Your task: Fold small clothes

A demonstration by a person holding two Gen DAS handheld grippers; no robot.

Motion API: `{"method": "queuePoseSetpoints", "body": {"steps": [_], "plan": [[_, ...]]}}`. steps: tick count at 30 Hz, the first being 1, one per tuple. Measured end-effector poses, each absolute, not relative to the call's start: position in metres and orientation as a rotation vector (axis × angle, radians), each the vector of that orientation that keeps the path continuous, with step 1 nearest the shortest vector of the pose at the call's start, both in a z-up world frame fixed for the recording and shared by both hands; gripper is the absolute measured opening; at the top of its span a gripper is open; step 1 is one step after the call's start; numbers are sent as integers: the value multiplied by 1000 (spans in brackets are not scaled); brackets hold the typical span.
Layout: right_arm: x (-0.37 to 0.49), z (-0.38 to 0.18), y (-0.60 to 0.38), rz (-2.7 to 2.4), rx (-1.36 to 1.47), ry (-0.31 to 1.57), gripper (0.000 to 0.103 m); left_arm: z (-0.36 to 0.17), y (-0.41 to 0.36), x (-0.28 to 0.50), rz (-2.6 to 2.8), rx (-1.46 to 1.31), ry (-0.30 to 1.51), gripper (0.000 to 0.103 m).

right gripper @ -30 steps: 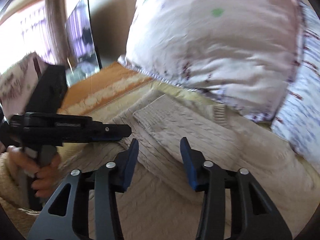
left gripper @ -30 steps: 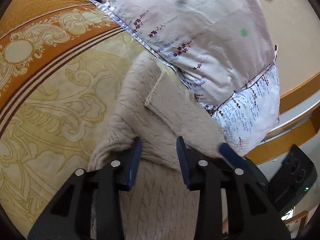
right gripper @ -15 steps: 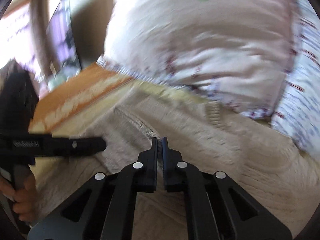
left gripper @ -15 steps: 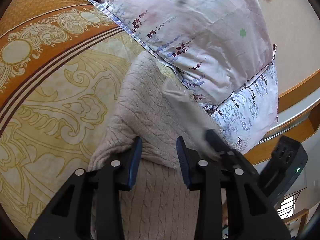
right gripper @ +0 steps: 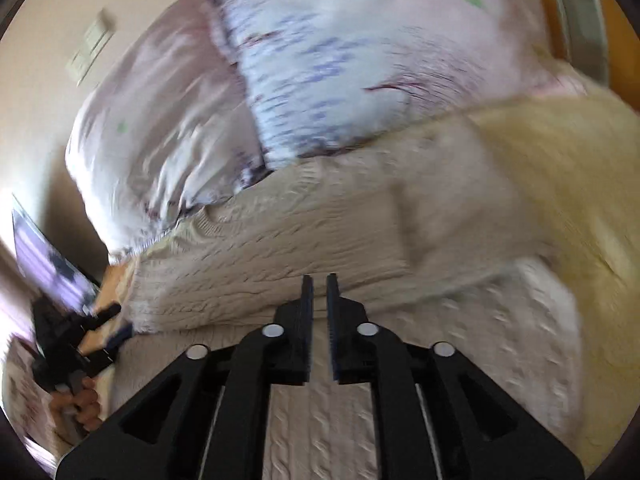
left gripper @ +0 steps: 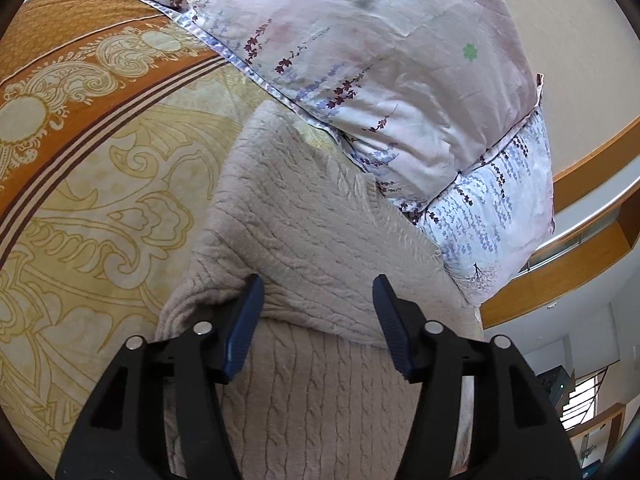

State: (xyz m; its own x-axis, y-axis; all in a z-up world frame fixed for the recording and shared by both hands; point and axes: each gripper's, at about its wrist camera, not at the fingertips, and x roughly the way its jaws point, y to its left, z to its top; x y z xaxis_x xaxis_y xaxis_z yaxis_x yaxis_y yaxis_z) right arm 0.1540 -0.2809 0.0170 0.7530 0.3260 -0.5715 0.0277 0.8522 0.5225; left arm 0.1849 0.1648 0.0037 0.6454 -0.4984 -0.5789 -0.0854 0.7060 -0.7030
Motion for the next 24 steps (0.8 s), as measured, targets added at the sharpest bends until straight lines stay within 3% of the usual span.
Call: {"method": "queuePoseSetpoints", "body": {"steps": [1, 2, 6, 9, 15, 16, 21, 24], "plan": [[154, 21, -290, 169, 574, 691, 52, 4, 165, 185, -265, -773, 853, 59], [156, 25, -298, 167, 603, 681, 56, 4, 165, 185, -268, -778, 853, 60], [184, 18, -314, 166, 701, 763, 55, 4, 164, 186, -274, -780, 853, 62], [196, 0, -314, 159, 735, 842, 40, 4, 163, 186, -279, -774, 853, 64], [195, -13, -309, 167, 725, 863, 27, 4, 164, 187, -290, -778, 857, 66], [196, -13, -308, 178, 723, 862, 12, 4, 164, 188, -292, -779, 858, 67], [179, 21, -301, 177, 600, 671, 9, 7, 163, 189, -315, -780, 867, 73], [170, 25, -300, 98, 526, 649, 7, 15, 160, 184, -346, -754, 852, 75]]}}
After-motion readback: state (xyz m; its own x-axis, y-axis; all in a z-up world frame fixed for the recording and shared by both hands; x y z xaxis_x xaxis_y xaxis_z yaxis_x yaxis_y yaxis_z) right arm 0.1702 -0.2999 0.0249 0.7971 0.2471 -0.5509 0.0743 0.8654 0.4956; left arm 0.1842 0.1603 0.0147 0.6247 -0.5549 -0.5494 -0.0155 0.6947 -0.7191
